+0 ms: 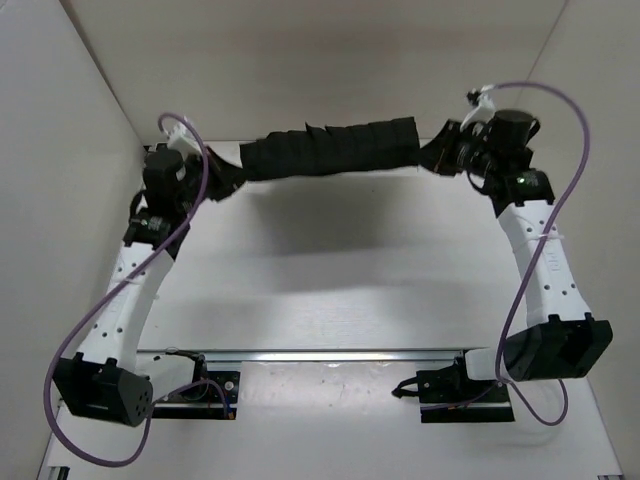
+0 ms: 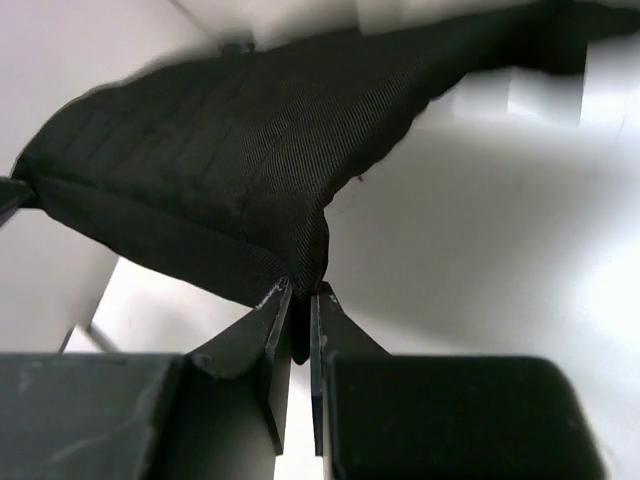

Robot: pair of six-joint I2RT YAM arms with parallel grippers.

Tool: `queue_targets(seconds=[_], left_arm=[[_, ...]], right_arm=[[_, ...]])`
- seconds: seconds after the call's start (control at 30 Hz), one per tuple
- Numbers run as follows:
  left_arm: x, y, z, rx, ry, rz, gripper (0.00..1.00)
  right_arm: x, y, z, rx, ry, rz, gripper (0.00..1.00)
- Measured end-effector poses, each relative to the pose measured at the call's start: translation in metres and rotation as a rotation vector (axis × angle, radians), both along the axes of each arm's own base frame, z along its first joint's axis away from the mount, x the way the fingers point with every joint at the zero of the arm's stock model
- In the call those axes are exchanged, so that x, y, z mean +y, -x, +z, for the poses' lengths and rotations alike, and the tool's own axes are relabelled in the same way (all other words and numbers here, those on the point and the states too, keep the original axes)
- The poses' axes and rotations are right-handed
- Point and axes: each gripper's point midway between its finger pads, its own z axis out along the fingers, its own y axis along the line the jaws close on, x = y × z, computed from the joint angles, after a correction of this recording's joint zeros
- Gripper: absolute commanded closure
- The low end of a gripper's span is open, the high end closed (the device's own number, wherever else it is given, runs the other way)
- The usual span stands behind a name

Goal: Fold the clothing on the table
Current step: Fold the skirt

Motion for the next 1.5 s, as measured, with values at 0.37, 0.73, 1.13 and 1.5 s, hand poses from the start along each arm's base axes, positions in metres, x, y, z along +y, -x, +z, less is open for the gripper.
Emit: queue_targets(seconds=[0.37,0.73,1.13,1.5], left_arm=[[0.001,0.127,-0.312,0.704,-0.080,-0.049,1.00],[0.005,0.176,-0.276,0.542,-0.066,-0.090,1.00],[0.000,0.226,-0.211,0.516,-0.019,-0.159,1.00],[-0.007,0.181,-0.187,0.543,-0.014,-0.156,1.00]], right_arm=[[0.007,0.116,-0.286,0.741,-0.043,0.018,1.00],[0.003,0.200,-0.287,0.730,-0.025,-0.004,1.00],[0.000,0.265,-0.221,0.649,-0.019,0.020,1.00],[-0.012,0.231,-0.194,0.668,0.017,-0.045,1.00]])
